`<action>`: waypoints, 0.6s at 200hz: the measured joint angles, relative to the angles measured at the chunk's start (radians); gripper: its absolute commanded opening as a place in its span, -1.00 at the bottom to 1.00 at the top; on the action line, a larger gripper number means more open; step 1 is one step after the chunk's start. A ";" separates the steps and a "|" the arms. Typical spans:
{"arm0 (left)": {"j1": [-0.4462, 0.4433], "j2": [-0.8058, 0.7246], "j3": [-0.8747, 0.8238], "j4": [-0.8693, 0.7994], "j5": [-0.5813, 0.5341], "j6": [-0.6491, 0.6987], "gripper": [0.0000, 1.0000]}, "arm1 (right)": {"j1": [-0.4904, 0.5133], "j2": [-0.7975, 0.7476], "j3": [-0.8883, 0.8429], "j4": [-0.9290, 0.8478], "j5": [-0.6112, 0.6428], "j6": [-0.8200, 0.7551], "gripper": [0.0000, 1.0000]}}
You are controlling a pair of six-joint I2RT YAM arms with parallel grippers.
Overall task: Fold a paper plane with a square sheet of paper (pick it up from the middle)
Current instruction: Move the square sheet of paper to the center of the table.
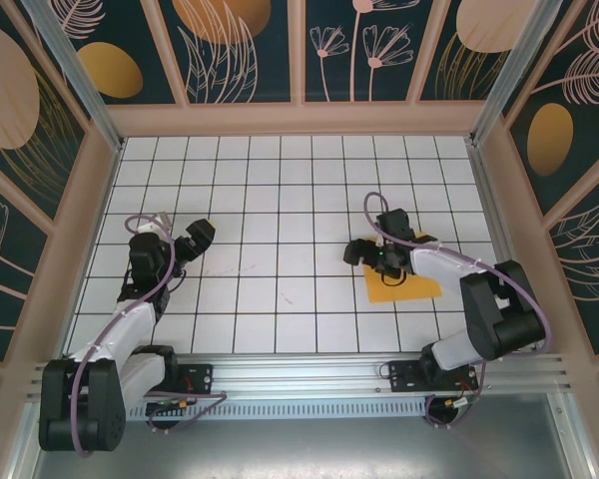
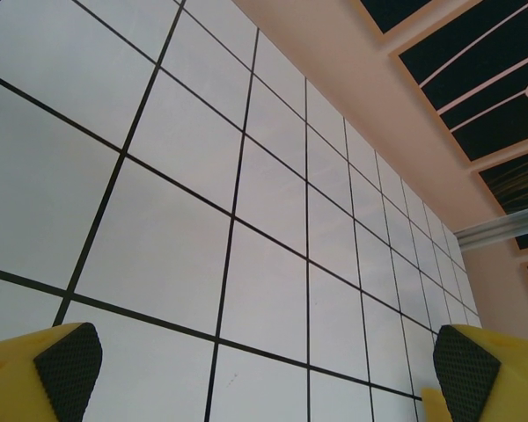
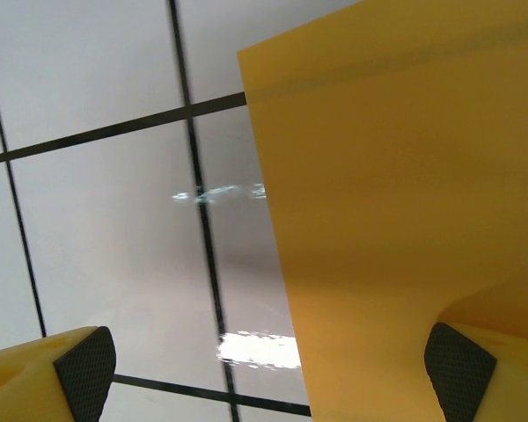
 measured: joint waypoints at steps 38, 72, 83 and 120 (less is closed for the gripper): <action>-0.014 0.017 0.010 -0.012 0.007 0.008 0.97 | 0.116 0.125 0.120 0.025 -0.003 0.035 0.84; -0.042 0.018 0.010 -0.024 0.018 0.008 0.97 | 0.182 0.179 0.212 0.000 0.011 0.043 0.86; -0.055 0.018 0.011 -0.027 0.020 0.008 0.97 | 0.182 0.166 0.223 -0.024 0.048 0.040 0.88; -0.107 0.042 0.021 -0.029 0.021 0.008 0.97 | 0.062 0.053 0.189 -0.084 0.138 0.016 0.86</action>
